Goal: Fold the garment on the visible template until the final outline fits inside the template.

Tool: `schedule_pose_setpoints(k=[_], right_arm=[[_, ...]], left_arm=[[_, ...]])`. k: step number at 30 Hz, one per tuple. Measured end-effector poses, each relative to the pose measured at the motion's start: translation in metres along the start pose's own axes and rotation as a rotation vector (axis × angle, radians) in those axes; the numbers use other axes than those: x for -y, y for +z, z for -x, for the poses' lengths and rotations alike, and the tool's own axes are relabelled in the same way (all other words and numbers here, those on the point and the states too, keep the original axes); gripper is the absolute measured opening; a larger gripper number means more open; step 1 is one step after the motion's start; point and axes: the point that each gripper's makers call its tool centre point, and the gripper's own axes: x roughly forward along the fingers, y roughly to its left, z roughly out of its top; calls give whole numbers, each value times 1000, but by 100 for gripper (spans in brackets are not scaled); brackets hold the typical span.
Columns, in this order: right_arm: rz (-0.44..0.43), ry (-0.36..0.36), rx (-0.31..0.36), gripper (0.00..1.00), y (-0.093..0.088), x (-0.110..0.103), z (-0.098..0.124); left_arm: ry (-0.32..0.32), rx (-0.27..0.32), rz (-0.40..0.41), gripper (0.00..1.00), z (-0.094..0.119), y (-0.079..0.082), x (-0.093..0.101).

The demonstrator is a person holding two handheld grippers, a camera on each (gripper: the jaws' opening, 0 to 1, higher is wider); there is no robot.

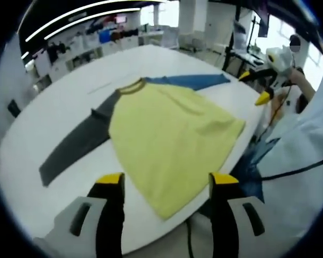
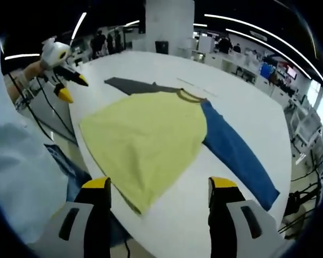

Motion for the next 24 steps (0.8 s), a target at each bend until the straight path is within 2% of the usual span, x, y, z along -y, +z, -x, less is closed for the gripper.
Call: schedule_pose_setpoints(k=[2,6,9,14,19,24], right_arm=[[7,-7,-13,74,-1,1,1],[5,0,12,82,6,1,5],[17,-9,22,87,11,1,8],[22,-6,33,92,16,-2,12],[14,12,50,98,19,-7,12],[6,14,55,100,20,-7,12]], left_arm=[[9,15,-8,64,2,3,-1],[7,39,-2,68,3,10,0],[19,46,-30,73,7,14,1],[33,69,-43,78,11,22,2],[37,101,-35,91,12,29,2],[35,98,-30,91,12,30,3]])
